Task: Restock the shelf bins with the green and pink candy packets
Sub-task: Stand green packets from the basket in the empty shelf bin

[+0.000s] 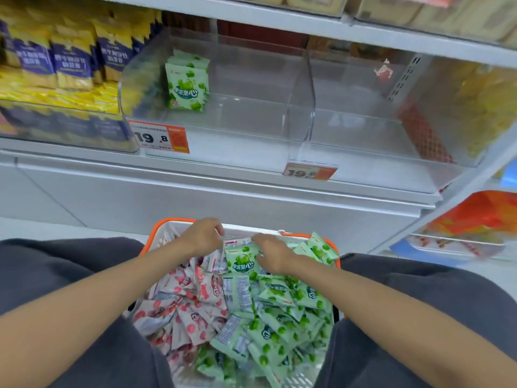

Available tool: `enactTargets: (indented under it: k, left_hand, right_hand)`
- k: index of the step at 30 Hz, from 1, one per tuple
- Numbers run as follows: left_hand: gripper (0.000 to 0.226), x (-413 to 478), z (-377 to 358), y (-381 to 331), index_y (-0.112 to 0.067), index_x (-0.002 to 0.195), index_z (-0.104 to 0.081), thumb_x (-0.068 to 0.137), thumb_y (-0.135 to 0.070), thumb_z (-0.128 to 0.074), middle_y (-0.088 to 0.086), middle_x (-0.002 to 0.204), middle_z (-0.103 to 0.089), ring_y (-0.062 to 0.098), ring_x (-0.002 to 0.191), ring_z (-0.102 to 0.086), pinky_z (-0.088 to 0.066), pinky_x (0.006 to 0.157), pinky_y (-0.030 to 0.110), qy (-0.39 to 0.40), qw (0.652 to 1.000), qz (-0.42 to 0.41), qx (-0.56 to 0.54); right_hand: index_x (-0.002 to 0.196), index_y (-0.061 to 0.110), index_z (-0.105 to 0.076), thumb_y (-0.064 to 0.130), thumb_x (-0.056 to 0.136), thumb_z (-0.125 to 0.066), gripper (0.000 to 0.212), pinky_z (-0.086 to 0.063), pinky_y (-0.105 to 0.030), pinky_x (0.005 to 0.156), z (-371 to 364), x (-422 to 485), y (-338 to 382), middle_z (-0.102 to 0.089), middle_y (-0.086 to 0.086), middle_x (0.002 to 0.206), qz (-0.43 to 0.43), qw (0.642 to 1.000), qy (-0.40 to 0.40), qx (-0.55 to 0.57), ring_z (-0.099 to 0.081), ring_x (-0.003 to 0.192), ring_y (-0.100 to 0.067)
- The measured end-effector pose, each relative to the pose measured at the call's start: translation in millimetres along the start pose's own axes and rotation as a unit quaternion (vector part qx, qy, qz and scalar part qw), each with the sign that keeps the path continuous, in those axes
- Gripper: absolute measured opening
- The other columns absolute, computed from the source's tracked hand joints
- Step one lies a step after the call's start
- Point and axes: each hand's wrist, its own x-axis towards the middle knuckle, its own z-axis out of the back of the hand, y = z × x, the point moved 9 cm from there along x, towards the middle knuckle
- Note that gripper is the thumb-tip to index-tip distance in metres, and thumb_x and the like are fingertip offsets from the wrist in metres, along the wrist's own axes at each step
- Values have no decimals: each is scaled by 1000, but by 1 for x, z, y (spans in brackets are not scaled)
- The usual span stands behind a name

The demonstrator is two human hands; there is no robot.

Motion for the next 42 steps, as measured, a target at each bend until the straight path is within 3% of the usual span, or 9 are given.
enactTargets:
  k: [3, 7, 11, 15, 19, 27, 30, 34, 42]
  left_hand:
    - [21, 4, -13, 9, -16, 103, -60, 87, -4, -55, -1, 120, -58, 19, 89, -61, -48, 67, 30, 43, 998, 11, 35]
    - [28, 7, -14, 15, -12, 117, -58, 89, -10, -62, 9, 139, -50, 20, 100, -60, -51, 85, 32, 56, 997, 18, 57]
    - [44, 8, -13, 18, -9, 128, -53, 87, -12, -68, 10, 142, -47, 25, 114, -56, -50, 94, 34, 62, 997, 24, 25]
    - [59, 4, -11, 10, -12, 128, -51, 78, -17, -82, 4, 123, -58, 22, 109, -59, -50, 79, 26, 75, 991, 24, -106]
    - [35, -2, 9, -15, -16, 105, -63, 78, -4, -80, -3, 98, -69, 14, 89, -67, -54, 66, 14, 49, 967, -24, -249]
    - [30, 2, 100, -48, -18, 97, -71, 72, -27, -86, -2, 94, -74, 18, 89, -71, -58, 81, 36, -98, 974, -108, -172]
    - [52, -9, 168, -54, -18, 112, -66, 69, -38, -86, -7, 97, -71, 12, 86, -66, -56, 79, 31, -238, 948, -139, -157]
    - [33, -24, 241, -37, -22, 95, -60, 75, -36, -83, -9, 73, -61, 9, 65, -57, -52, 64, 36, -393, 910, -111, -68]
    - [38, -3, 272, -25, -24, 81, -58, 83, -62, -60, -8, 68, -55, 10, 61, -51, -32, 51, 26, -322, 938, -104, 72]
  right_hand:
    - [150, 8, -28, 1, 90, -46, 64, -28, -41, 116, -13, 6, 3, -30, -15, 155, 5, 999, 16, -27, -29, 142, -30]
    - [110, 11, -70, -3, 82, -52, 35, -45, -39, 101, 2, 15, 8, -66, -12, 115, 6, 996, -76, -43, -57, 113, -29]
    - [98, 11, -73, 12, 92, -55, 19, -47, -36, 94, 32, 16, 19, -70, -7, 104, 28, 995, -91, 8, -60, 100, -23]
    - [97, 7, -69, 14, 94, -58, 14, -42, -26, 73, 73, 5, 31, -65, -3, 90, 69, 985, -107, 114, -57, 81, -16]
    - [89, 12, -67, 11, 94, -59, 9, -50, -34, 71, 119, -15, 43, -63, 4, 75, 97, 953, -143, 248, -57, 69, -11]
    - [92, 7, -72, 6, 91, -63, 9, -58, -33, 73, 219, -33, 73, -70, -2, 81, 141, 923, -250, 256, -67, 75, -15]
    - [90, 11, -68, 3, 92, -60, 11, -59, -30, 69, 276, -33, 93, -69, -6, 82, 169, 884, -308, 309, -65, 72, -15]
    - [91, 11, -66, 3, 92, -57, 12, -59, -31, 65, 345, -14, 97, -70, -11, 87, 152, 810, -417, 384, -67, 75, -19]
    - [104, 7, -69, 8, 94, -57, 16, -55, -37, 89, 345, 119, 126, -68, -12, 111, 59, 855, -374, 355, -66, 99, -27]
